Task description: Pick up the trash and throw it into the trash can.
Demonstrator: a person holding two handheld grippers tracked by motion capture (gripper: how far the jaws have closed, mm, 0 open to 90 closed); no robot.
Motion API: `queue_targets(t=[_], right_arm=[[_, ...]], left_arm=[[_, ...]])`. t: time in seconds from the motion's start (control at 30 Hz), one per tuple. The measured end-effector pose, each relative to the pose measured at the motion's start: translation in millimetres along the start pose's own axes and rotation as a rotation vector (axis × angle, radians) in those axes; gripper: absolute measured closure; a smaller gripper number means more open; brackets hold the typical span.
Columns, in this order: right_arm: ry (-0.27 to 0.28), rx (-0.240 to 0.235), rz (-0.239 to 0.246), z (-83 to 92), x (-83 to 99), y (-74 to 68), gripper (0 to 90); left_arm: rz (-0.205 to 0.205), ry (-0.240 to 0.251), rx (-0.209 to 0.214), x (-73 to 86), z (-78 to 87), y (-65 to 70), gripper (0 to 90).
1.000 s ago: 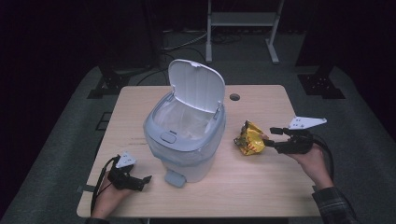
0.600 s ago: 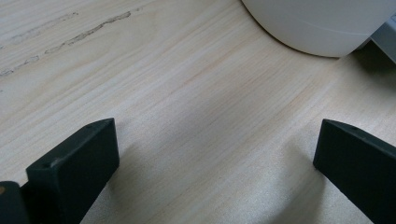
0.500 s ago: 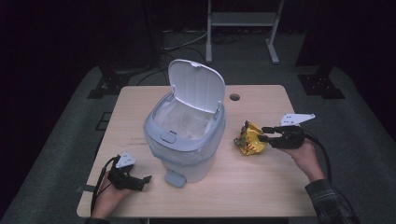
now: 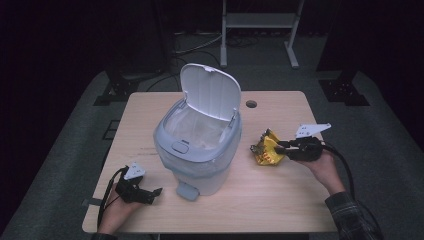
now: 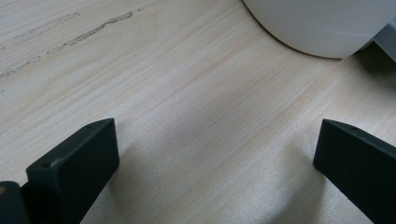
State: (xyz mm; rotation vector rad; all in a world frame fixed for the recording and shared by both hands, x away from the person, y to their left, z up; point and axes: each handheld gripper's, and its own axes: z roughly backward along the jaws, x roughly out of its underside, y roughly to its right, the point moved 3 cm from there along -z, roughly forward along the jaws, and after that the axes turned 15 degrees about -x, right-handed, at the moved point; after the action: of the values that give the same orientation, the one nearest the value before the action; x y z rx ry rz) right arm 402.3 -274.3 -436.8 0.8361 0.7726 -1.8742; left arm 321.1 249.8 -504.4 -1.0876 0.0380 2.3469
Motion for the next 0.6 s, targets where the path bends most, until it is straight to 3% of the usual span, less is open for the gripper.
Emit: queue_targets(t=[0.37, 0.6], right_arm=[[-0.008, -0.018, -0.014, -1.0, 1.7, -1.6, 79.6], [-0.012, -0.043, -0.05, 0.6, 3.5, -1.2, 85.2]], left_arm=[[0.0, 0.0, -0.001, 0.0, -0.1, -0.1, 0.0], [0.0, -0.002, 0.0, -0.1, 0.1, 0.0, 0.0]])
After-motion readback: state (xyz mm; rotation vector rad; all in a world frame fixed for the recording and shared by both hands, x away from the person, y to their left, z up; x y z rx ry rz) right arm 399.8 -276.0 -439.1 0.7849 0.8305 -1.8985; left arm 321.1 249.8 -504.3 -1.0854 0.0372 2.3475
